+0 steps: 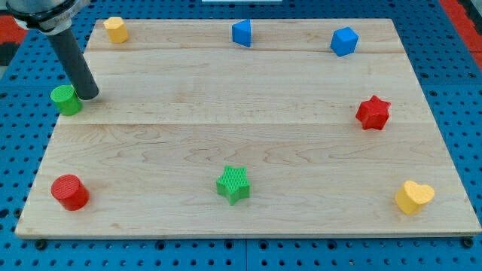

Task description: Place the green circle above the green star

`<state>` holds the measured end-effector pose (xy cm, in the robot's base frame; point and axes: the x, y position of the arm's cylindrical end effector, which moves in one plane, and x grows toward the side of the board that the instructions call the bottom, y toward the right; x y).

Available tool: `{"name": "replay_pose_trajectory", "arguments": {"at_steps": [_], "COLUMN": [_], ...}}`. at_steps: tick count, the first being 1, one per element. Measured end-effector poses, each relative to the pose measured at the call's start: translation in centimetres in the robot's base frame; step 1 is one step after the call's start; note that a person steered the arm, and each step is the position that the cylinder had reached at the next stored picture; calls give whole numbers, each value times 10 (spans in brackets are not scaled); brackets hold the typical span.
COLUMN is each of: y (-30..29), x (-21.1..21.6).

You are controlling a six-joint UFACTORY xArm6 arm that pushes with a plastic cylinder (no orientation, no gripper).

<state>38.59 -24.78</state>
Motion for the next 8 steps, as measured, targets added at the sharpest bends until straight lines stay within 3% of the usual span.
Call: {"name": "replay_pose_trajectory", "arguments": {"at_steps": [6, 8], "y": [20, 91], "x": [4, -23]}}
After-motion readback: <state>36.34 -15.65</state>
